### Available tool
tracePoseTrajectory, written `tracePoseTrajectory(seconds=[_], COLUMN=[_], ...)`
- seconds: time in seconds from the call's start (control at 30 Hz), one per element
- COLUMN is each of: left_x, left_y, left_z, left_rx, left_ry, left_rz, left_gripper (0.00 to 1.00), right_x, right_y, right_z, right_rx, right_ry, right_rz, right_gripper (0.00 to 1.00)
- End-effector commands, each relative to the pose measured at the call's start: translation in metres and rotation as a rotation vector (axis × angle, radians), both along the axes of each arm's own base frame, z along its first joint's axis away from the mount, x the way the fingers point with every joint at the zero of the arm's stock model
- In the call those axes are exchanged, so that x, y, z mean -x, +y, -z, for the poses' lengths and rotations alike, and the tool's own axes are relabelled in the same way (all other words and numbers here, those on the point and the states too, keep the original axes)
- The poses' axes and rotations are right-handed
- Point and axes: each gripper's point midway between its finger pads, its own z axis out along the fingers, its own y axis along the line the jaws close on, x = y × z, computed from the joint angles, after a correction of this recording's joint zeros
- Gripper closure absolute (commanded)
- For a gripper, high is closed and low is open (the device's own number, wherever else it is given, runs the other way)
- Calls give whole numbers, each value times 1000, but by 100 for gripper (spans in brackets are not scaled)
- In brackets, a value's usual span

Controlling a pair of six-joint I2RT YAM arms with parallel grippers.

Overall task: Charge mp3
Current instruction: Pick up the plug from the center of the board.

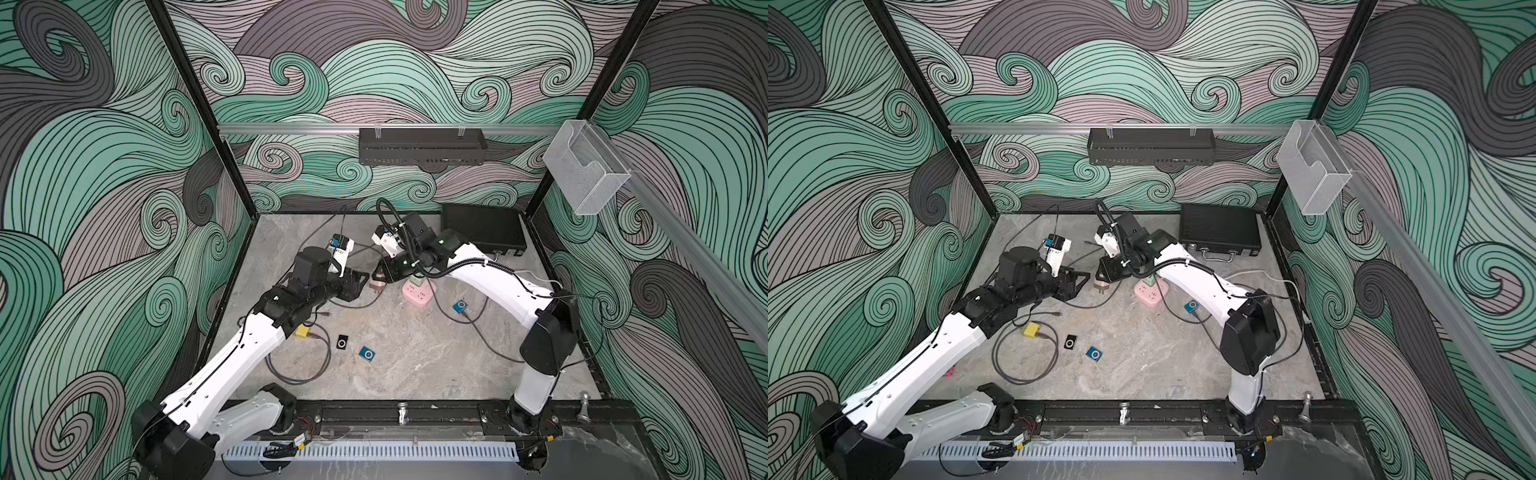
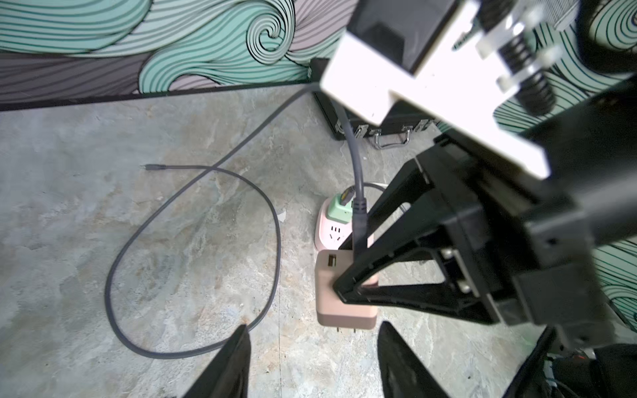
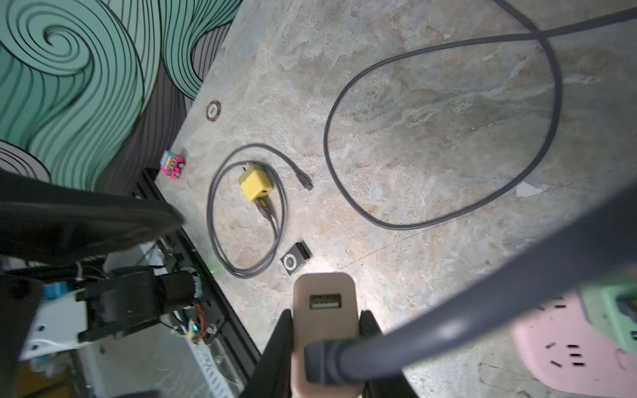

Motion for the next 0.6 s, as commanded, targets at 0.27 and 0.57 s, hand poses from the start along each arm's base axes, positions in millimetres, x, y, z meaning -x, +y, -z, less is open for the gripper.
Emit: tracePoseTrajectory(seconds=[0.27, 0.57], left_x=[-29, -50], left_y=[25, 29], left_z=[21, 25], left_rx=[50, 82], left_ry=[-13, -19], left_rz=[-219, -284], left_gripper=[44, 45], right_x=[-19, -38], right_y=[-48, -60], right_z=[30, 52], right_rx=[311, 260], right_ry=[-350, -510], right_rz=[-71, 67], right_gripper=[100, 100])
